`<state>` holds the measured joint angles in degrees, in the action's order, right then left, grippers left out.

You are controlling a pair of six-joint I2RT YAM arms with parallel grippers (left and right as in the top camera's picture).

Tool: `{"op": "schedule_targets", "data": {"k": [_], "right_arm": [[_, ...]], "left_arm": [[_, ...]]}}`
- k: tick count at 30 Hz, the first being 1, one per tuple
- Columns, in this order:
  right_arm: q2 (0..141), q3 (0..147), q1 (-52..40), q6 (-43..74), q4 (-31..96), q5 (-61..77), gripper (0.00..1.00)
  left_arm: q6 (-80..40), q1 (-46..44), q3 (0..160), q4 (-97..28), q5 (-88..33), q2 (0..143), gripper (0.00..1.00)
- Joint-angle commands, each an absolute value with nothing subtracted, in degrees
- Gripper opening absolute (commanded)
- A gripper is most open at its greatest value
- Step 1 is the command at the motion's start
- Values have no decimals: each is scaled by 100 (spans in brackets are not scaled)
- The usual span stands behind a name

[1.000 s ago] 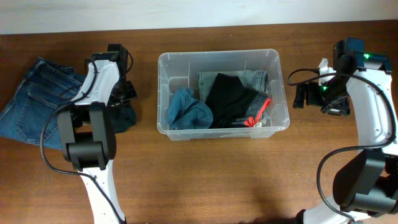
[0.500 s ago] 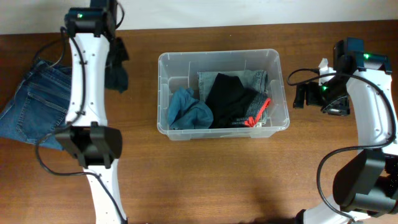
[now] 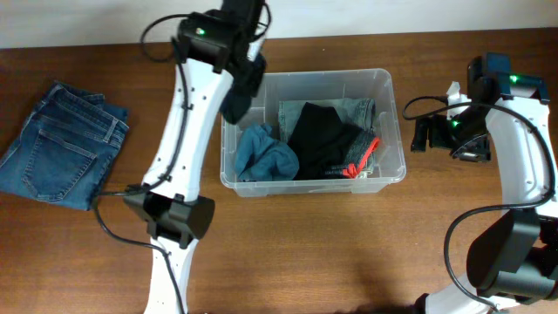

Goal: Pack container
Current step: 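Grasp the black garment with the left gripper and lift it, then carry the black garment over the container and lower it inside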

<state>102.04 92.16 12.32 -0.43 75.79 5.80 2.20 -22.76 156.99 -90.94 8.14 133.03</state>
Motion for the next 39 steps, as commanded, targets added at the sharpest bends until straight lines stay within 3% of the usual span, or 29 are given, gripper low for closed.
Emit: {"op": "schedule_targets", "data": {"k": [1,9,23,30,39], "right_arm": [[10097,9308,1201,-38,7577,532,98],[10097,9308,1201,-38,7577,532,98],[10097,9308,1201,-38,7577,532,99],[10097,9308,1201,-38,7577,532,98],[10097,9308,1201,-38,7577,532,98]], "left_arm": [[1315,-2477,15841,-9115,99,13026,0],[1476,-2530,15841,-9666,-390,13026,0],[344,-2696,15841,-9668,-429,11712,0],[346,-2762,15594,-9668,-419,11677,0],[344,-2759,14691,-9668,-1400,11677,0]]}}
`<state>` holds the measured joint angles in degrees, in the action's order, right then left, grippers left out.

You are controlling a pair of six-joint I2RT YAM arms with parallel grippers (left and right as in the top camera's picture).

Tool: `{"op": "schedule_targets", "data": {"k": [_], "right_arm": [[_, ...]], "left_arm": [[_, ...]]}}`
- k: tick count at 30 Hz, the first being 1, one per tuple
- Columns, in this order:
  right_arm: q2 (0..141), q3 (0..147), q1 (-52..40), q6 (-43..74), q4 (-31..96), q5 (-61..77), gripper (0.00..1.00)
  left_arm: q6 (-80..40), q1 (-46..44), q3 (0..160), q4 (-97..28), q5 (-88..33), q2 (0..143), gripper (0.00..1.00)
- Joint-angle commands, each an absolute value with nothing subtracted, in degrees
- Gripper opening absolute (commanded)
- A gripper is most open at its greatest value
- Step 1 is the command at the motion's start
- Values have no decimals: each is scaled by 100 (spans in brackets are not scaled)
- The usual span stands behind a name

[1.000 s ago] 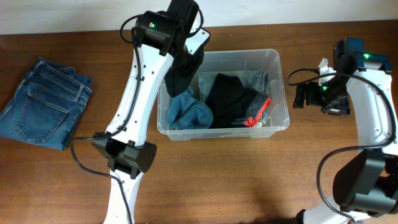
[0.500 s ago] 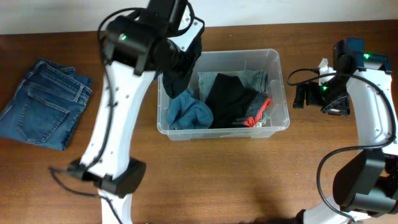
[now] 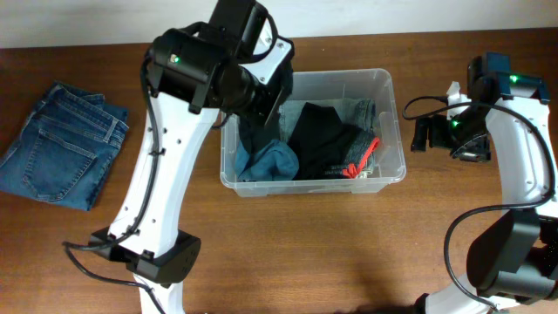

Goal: Pack container
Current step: 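Carry the black garment over the container and lower it inside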

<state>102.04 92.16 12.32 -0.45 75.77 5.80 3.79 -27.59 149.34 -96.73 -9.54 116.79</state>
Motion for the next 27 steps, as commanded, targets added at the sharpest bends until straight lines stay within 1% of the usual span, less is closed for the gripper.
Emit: {"op": "schedule_targets", "data": {"k": [1,6,10,12,15,18,27], "right_arm": [[10097,9308,1201,-38,7577,532,98],[10097,9308,1201,-38,7577,532,98],[10097,9308,1201,-38,7577,532,98],[10097,9308,1201,-38,7577,532,98],[10097,9308,1201,-38,7577,532,98],[10097,9308,1201,-38,7577,532,98],[10097,9308,1201,-38,7577,532,98]], "left_arm": [[344,-2759,14567,-9668,-1400,11677,0],[344,-2759,13780,-9454,-1400,11677,0],[346,-2759,13089,-8722,-1334,11677,0],[344,-2759,12853,-8357,-808,11679,0],[344,-2759,12770,-8119,-141,11679,0],[346,-2759,12755,-7915,150,11695,0],[349,-2759,12752,-7653,152,11743,0]]}}
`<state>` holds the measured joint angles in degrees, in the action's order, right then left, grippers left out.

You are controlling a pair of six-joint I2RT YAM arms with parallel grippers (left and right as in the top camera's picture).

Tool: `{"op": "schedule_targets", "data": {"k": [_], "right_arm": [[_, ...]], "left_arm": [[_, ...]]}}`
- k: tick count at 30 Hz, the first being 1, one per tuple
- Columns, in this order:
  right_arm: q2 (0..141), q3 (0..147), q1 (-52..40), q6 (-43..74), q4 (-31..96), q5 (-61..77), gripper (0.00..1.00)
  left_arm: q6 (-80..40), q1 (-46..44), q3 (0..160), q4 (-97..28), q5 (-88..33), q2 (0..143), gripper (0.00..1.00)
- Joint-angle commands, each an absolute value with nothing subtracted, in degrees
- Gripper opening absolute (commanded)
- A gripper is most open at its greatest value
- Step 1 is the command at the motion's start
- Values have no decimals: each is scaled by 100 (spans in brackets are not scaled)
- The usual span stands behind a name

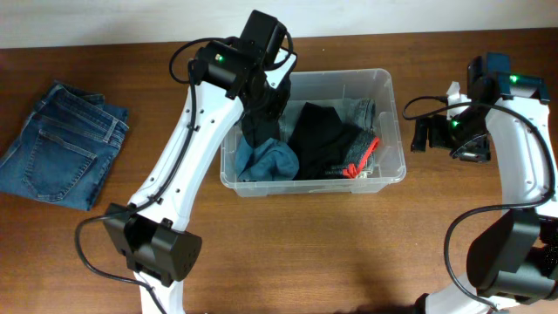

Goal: Pack container
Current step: 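Carry the black garment over the container and lower it inside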

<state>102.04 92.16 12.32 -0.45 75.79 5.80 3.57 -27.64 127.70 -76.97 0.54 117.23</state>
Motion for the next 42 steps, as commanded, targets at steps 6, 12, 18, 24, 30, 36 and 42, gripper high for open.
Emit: {"op": "schedule_targets", "data": {"k": [6,12,18,24,30,36,42], "right_arm": [[10097,9308,1201,-38,7577,532,98],[10097,9308,1201,-38,7577,532,98],[10097,9308,1201,-38,7577,532,98],[10097,9308,1201,-38,7577,532,98],[10097,9308,1201,-38,7577,532,98],[10097,9308,1201,-38,7577,532,98],[10097,9308,1201,-38,7575,532,99]], "left_arm": [[346,-2766,12685,-7671,128,11743,0],[346,-2775,11983,-7207,128,11743,0],[346,-2775,11371,-6246,134,11751,0],[346,-2775,11124,-5743,349,11819,5],[342,-2770,10888,-5623,1035,12060,36],[344,-2770,10897,-5699,1037,12241,58],[346,-2757,11109,-5835,1039,12143,99]]}}
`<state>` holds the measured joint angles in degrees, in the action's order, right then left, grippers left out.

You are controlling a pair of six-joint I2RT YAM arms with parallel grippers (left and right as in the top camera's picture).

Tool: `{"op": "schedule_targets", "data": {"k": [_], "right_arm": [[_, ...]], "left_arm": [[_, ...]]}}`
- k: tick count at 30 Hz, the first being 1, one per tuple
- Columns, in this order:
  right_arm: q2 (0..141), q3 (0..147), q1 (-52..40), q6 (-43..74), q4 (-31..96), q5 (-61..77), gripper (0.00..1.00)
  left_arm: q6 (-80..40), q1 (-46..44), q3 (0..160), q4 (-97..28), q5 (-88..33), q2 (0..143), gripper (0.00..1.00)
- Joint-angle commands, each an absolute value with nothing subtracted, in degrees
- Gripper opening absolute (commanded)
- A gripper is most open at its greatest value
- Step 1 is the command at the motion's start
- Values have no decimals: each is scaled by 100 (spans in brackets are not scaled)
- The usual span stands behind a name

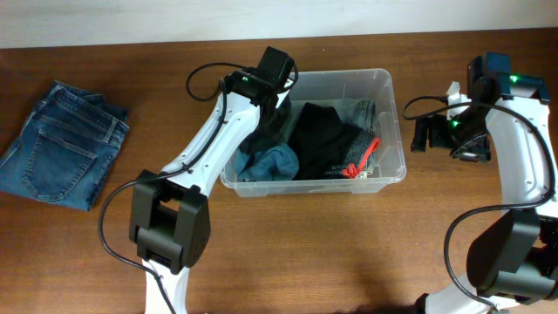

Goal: Pack container
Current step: 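Carry the black garment over the container and lower it inside, then open the left gripper and withdraw it from the container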

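Note:
The clear plastic container (389, 131) stands mid-table, holding a blue cloth (268, 162), a black garment (327, 139), folded denim (357, 111) and a red strap (362, 157). My left gripper (274, 109) reaches down into the container's left side. A dark garment (261, 135) hangs from it onto the blue cloth, and the wrist hides the fingers. Folded blue jeans (61, 144) lie at the far left of the table. My right gripper (421, 133) hovers just right of the container and holds nothing.
Cables trail from both arms, one looping over the table near the right gripper (418, 106). The left arm's base (170, 228) stands in front of the container. Bare wooden table (349, 253) stretches along the front.
My left arm has dropped lower and reached further into the container's left side. The dark garment now rests deeper on the blue cloth. The right arm has not moved.
My left gripper first held a dark garment hanging over the container's left rim. It then stood over the container's left end with the garment inside the walls. By now the garment lies low on the blue cloth. The jeans and right arm stayed put.

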<state>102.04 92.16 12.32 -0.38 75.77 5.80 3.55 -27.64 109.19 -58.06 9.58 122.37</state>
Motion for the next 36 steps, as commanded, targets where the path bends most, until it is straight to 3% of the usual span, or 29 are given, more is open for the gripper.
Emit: {"op": "schedule_targets", "data": {"k": [1,14,15,18,19,27,36], "right_arm": [[10097,9308,1201,-38,7577,532,98],[10097,9308,1201,-38,7577,532,98],[10097,9308,1201,-38,7577,532,98],[10097,9308,1201,-38,7577,532,98],[10097,9308,1201,-38,7577,532,98],[10097,9308,1201,-38,7577,532,98],[10097,9308,1201,-38,7577,532,98]], "left_arm": [[346,-2753,11137,-5846,1059,12132,99],[255,-2585,12252,-6438,1046,12125,99],[255,-2582,12252,-6517,897,12125,89],[250,-2582,12252,-6608,379,12127,16],[102,-2582,12250,-6608,373,12127,1],[-366,-2571,12191,-6560,386,12525,1],[-432,-2558,12191,-6565,388,14020,1]]}}
